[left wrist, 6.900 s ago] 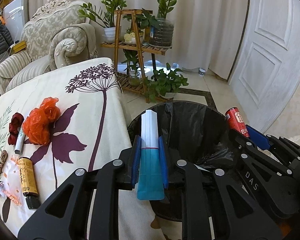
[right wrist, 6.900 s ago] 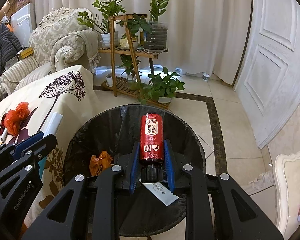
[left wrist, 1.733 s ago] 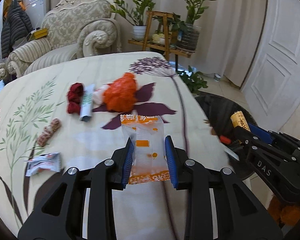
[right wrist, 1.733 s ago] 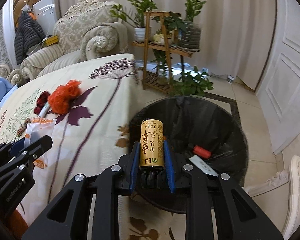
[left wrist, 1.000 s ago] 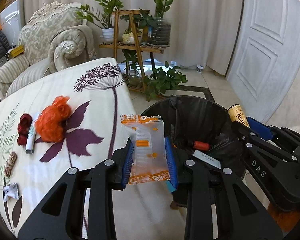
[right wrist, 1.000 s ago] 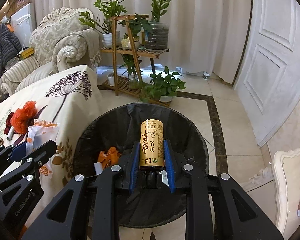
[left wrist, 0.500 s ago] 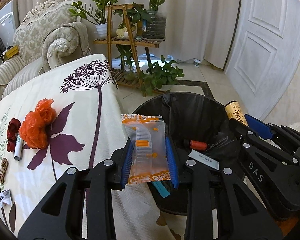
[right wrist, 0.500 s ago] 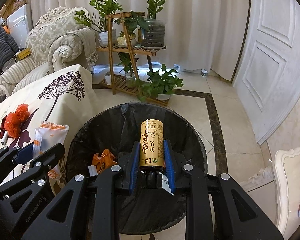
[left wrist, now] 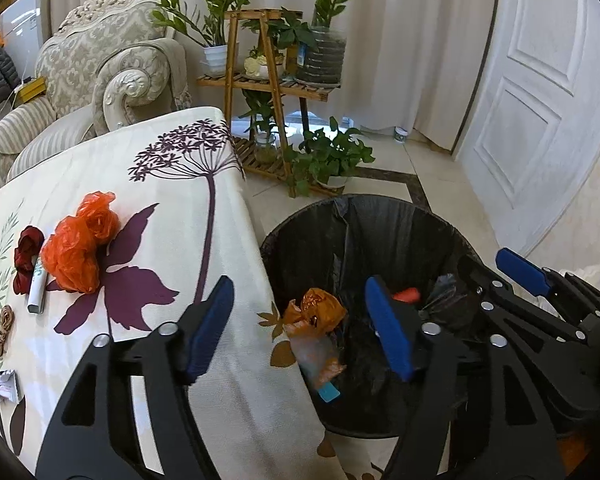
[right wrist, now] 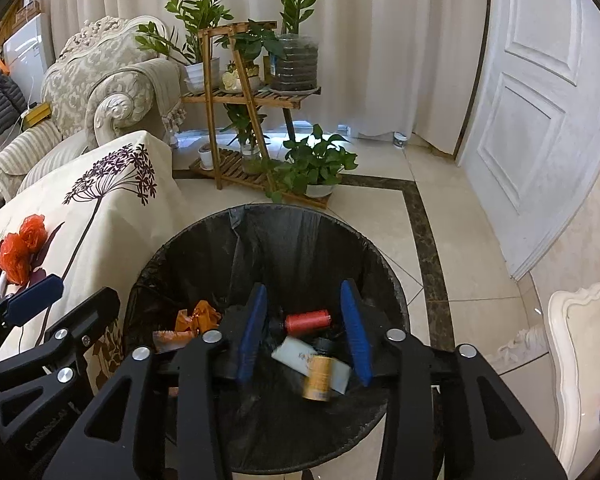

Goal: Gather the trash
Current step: 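Move both open tools back from the bin over the bed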

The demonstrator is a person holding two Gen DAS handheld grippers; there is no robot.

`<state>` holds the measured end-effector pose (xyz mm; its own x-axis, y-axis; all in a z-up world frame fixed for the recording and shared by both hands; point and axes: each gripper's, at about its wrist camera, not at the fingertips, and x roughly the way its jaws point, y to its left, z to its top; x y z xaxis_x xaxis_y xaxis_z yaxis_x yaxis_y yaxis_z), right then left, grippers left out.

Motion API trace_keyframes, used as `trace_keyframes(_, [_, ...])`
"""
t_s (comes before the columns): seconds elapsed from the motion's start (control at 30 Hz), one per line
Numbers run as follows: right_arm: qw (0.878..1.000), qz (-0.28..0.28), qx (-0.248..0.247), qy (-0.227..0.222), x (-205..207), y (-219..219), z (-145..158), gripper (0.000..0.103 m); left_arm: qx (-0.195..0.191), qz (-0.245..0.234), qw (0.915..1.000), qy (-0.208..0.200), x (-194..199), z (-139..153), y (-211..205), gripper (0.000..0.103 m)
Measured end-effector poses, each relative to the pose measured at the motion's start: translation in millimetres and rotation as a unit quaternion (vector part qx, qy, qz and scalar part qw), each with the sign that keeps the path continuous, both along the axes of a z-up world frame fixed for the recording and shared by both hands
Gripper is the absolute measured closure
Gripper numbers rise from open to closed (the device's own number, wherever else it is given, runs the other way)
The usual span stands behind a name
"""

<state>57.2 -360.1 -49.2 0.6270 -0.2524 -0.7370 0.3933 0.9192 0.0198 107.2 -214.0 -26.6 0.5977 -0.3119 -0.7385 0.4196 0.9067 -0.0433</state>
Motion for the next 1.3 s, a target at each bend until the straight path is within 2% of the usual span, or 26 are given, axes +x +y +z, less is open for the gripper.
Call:
trace_keyframes(0.07, [1.000,-0.001,0.000,-0.002,-1,1,1,0.057,-0.003,0.004,1.0000,-0.003,-2,3,3,0.028])
trace_keyframes(0.27, [1.000,0.004,-0.002,-0.007,0,9,6,0.052,-0.009,0.014,0.9998,-0.007,-5,10,17,0.026])
trace_keyframes(0.53, [1.000,0.027,0.004,-0.012,-1,34,12,0.051,-0.002,0.038,0.9991,-0.020,-13,20,53,0.025])
trace_keyframes(0.93, [0.995,0.098,0.009,-0.014,1,102,19,0.050,0.014,0.103,0.9944,-0.018,-33,21,146,0.025])
trace_keyframes(1.3, [0.988,0.155,0.008,-0.008,1,161,17,0.050,0.031,0.165,0.9858,-0.013,-53,13,228,0.025])
